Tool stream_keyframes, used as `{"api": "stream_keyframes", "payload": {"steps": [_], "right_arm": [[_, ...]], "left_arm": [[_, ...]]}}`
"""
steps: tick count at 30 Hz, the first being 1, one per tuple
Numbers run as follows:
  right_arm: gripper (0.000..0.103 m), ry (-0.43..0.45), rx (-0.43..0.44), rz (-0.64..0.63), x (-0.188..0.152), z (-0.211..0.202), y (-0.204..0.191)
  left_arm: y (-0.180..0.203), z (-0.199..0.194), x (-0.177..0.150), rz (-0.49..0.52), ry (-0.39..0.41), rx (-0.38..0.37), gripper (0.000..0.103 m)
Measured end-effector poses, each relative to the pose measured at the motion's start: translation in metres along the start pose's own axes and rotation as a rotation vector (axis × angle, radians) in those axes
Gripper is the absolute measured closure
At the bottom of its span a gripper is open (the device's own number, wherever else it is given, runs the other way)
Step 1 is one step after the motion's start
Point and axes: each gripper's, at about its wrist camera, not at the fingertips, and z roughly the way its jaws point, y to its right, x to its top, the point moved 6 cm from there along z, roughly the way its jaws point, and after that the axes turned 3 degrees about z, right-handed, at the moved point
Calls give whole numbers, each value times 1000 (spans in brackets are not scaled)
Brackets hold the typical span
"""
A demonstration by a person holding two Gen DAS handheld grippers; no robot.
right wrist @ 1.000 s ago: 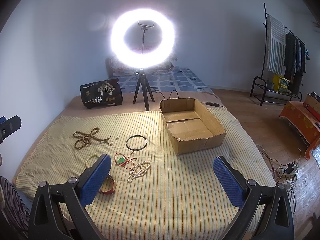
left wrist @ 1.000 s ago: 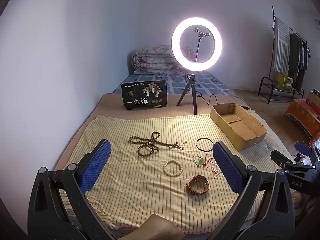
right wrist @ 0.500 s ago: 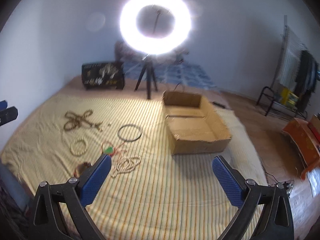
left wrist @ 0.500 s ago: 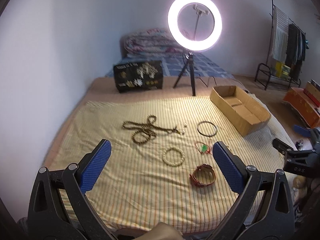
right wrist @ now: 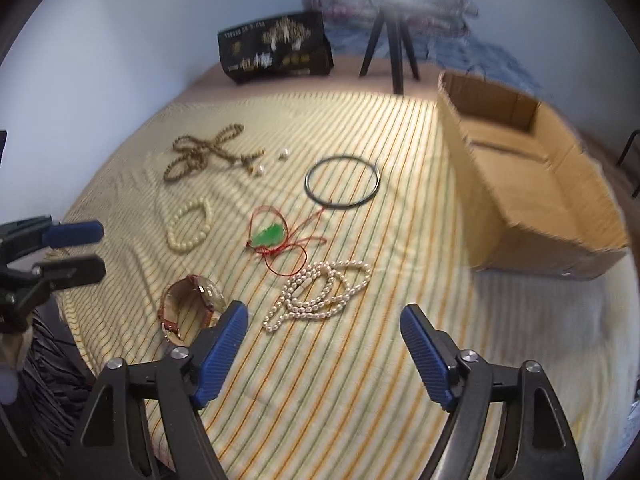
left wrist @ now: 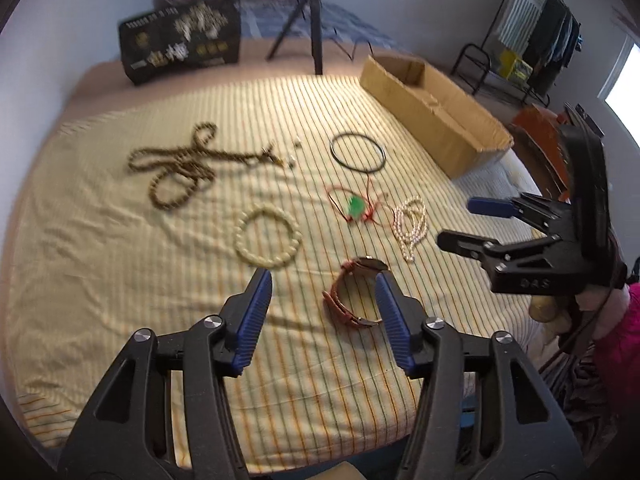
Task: Organize jewelry
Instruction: 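Grasp the brown leather watch with the left tool while the right tool grasps the pearl necklace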
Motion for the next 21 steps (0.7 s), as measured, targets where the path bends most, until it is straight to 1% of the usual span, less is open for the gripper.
{"api": "stream_keyframes", "payload": {"steps": [3,6,9,10,15,18,21], "right_arm": [[24,-24,-1,7,1,13,4],[26,-43,12,7,0,22,1],[26,-62,2,-16,-2,30,-1],[27,-68,-3,-26,-2,33,-2],[27,-72,-35,-72,-1,45,-8],[27,-72,-58,-94,0,50,-9],[33,-70,-70,-105,3,52,-9]], "left_arm": [[2,11,1,17,-25,-11,48],[7,22,2,27,-46,-33,53],[8,32,3,30,-63,-50,56],[8,36,3,27,-72,-56,59],[8,56,-5,24,-125,-71,61],[6,66,-7,3,-156,-81,65],[2,75,-9,-4,-170,-72,67]]}}
